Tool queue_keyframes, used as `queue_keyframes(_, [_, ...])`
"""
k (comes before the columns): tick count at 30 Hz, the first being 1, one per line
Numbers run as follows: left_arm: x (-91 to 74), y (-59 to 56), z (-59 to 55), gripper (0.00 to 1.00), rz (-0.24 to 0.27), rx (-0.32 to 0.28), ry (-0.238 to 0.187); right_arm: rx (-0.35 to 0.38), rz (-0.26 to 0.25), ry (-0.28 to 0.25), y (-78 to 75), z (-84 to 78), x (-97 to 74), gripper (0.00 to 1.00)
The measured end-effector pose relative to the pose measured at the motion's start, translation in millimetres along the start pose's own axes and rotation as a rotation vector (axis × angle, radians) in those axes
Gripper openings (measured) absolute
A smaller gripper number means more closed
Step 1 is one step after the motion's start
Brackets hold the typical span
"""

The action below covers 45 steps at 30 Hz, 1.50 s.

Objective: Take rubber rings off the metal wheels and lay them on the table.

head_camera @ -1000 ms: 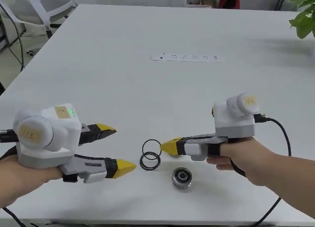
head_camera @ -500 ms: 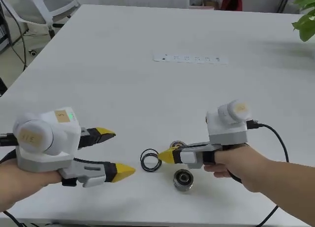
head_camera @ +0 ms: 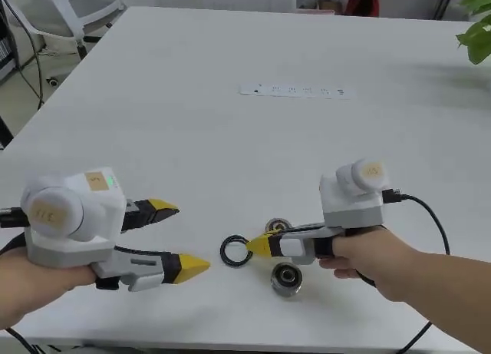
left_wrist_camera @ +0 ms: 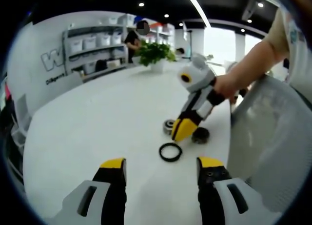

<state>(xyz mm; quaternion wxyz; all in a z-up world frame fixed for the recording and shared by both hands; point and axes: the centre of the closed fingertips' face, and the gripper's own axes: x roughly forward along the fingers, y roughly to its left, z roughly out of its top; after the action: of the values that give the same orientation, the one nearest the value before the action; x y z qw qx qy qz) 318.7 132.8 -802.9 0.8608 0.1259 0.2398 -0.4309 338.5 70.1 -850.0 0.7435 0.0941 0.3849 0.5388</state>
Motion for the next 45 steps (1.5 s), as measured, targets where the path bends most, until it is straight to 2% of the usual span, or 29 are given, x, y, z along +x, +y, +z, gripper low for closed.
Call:
queue_keyframes(7, [-1.0, 0.7, -0.4, 0.59, 0.002, -0.001, 0.003, -0.006, -0.002, -0.012, 1.7, 3.8, -3.1, 0.14])
queue_keyframes(14, [-1.7, -1.0, 5.7, 0.6, -0.004, 0.002, -0.004, -0.019, 0.015, -0.059, 11.4, 18.4, -12.9, 0.21])
queue_keyframes(22, [-4.5, -3.9, 16.5, 0.6, -0.008, 0.009, -0.019, -0.058, 0.003, -0.113, 15.2, 32.3, -31.3, 0.28])
queue_keyframes(28, [-6.3, -5.8, 20.5, 0.62, -0.009, 0.007, -0.027, -0.08, -0.01, -0.145, 16.5, 37.3, -46.0, 0.33])
queue_keyframes(33, [-9.1, -9.4, 24.2, 0.63, -0.009, 0.023, -0.03, -0.122, -0.031, -0.168, 15.1, 42.7, -58.7, 0.39])
queue_keyframes(36, [-11.9, -9.9, 27.9, 0.63, -0.006, 0.021, -0.041, -0.147, -0.035, -0.175, 20.3, 44.2, -66.5, 0.42])
queue_keyframes(39, [-15.0, -10.9, 32.4, 0.64, -0.005, 0.019, -0.053, -0.206, -0.059, -0.176, 24.4, 44.1, -75.4, 0.46])
queue_keyframes(45, [-19.0, -14.1, 38.0, 0.66, -0.008, 0.018, -0.063, -0.254, -0.079, -0.185, 29.3, 43.3, -89.7, 0.57])
